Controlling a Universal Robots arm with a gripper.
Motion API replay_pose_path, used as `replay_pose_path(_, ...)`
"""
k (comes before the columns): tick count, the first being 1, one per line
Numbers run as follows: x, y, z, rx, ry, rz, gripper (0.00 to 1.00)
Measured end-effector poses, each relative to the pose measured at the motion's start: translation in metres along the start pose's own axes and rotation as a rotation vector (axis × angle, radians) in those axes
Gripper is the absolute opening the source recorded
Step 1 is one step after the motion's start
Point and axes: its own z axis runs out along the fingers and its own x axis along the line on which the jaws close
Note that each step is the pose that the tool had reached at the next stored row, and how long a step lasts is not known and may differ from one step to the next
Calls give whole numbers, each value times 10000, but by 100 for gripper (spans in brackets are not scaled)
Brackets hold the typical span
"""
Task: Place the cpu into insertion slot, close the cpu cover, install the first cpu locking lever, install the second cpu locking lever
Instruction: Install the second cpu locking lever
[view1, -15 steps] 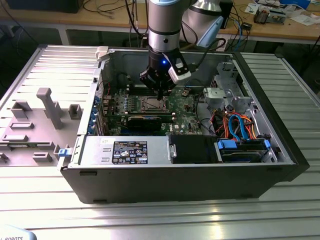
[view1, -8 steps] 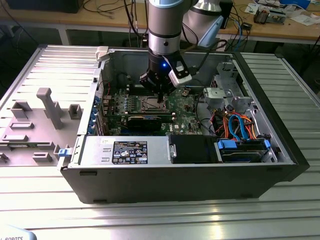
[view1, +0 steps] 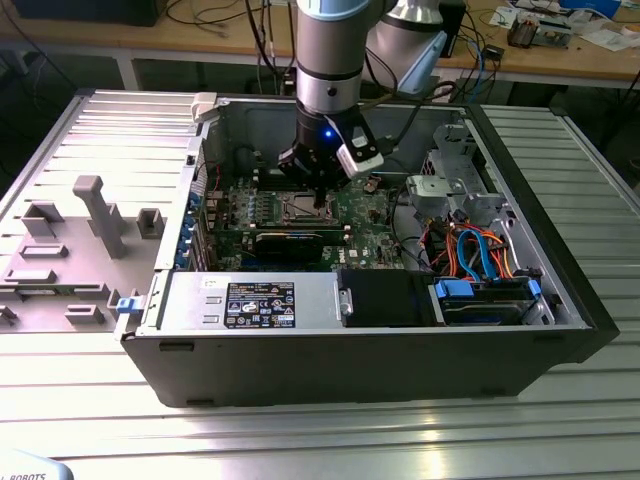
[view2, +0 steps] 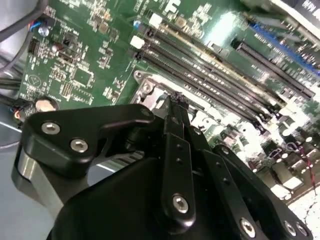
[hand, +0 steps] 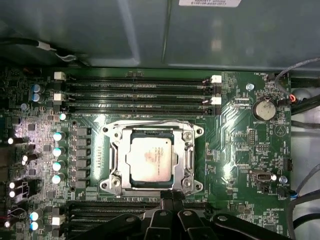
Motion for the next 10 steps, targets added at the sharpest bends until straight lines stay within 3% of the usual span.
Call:
replay_pose_path(1,4,-48,-2,1,3,1,11)
replay_pose_path(3,13,-79,-1,0,3,2,11)
replay_pose_path(7,107,-94,-2,0,4,-1,11)
replay_pose_path(10,121,-100,-2,0,4,1,11)
